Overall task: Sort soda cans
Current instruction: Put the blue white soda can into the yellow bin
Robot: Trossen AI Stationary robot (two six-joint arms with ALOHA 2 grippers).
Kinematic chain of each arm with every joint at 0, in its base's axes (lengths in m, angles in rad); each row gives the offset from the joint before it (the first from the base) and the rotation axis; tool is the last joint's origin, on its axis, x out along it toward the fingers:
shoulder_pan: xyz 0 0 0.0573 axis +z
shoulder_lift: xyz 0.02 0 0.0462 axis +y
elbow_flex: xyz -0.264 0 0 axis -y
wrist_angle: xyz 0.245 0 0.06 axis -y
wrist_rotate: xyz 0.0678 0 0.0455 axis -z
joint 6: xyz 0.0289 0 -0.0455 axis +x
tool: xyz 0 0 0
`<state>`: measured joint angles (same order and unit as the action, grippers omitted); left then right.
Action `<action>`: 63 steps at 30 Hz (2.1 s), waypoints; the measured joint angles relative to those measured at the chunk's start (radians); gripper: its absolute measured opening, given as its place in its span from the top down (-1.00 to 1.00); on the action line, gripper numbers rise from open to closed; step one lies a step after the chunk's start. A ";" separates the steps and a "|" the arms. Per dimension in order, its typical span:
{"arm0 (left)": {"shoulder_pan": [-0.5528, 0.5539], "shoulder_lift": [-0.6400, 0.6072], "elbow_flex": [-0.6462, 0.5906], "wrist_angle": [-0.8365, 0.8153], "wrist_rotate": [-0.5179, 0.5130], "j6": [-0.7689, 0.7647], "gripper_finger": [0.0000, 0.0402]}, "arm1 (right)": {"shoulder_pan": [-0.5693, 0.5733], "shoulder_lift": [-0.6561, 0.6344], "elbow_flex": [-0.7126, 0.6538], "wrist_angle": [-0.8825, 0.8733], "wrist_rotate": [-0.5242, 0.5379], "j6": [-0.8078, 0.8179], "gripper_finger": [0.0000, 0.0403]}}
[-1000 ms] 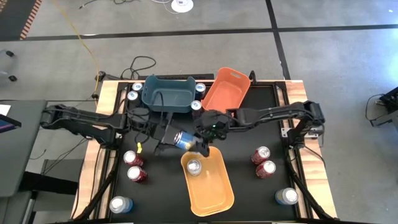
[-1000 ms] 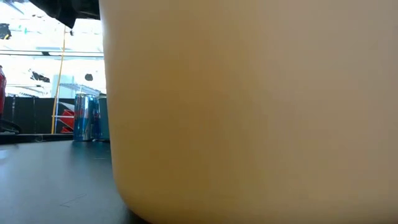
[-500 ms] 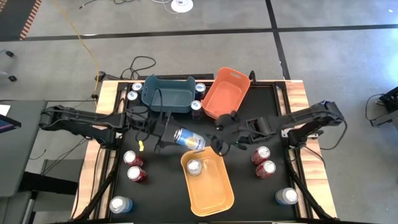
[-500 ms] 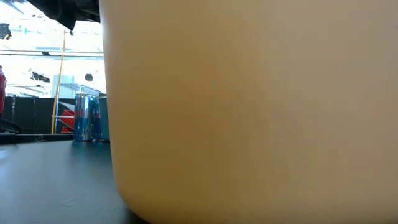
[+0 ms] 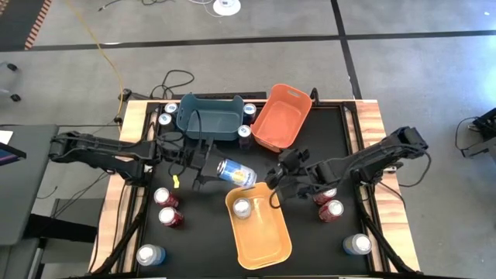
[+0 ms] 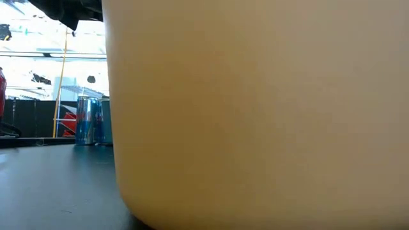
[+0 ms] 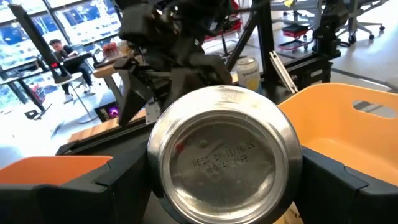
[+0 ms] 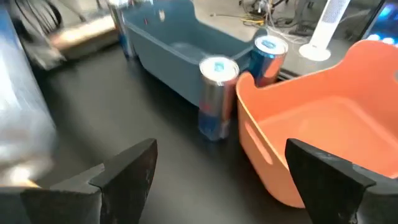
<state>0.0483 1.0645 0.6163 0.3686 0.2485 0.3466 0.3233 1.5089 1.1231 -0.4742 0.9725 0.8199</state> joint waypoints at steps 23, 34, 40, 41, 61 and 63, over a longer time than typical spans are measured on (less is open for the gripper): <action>0.013 0.000 0.005 0.110 -0.049 -0.028 -0.54 | 0.089 -0.005 -0.075 0.085 0.207 0.010 -0.83; 0.061 0.000 0.005 0.214 -0.040 -0.125 -0.54 | 0.162 -0.004 -0.173 0.860 -0.017 -0.877 -0.83; 0.064 0.000 0.006 0.251 0.009 -0.154 -0.54 | 0.124 -0.004 -0.213 1.108 -0.080 -1.185 -0.83; 0.064 0.000 0.006 0.253 0.009 -0.159 -0.54 | 0.110 -0.005 -0.214 1.110 -0.083 -1.203 -0.83; 0.064 -0.002 0.007 0.335 0.049 -0.202 -0.54 | 0.034 -0.011 -0.214 1.240 -0.270 -1.347 -0.83; 0.064 0.000 0.008 0.329 0.050 -0.202 -0.54 | 0.058 -0.011 -0.214 1.237 -0.214 -1.383 -0.83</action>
<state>0.1123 1.0648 0.6239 0.6980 0.2987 0.1441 0.3816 1.4982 0.9092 0.7633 0.7587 -0.5633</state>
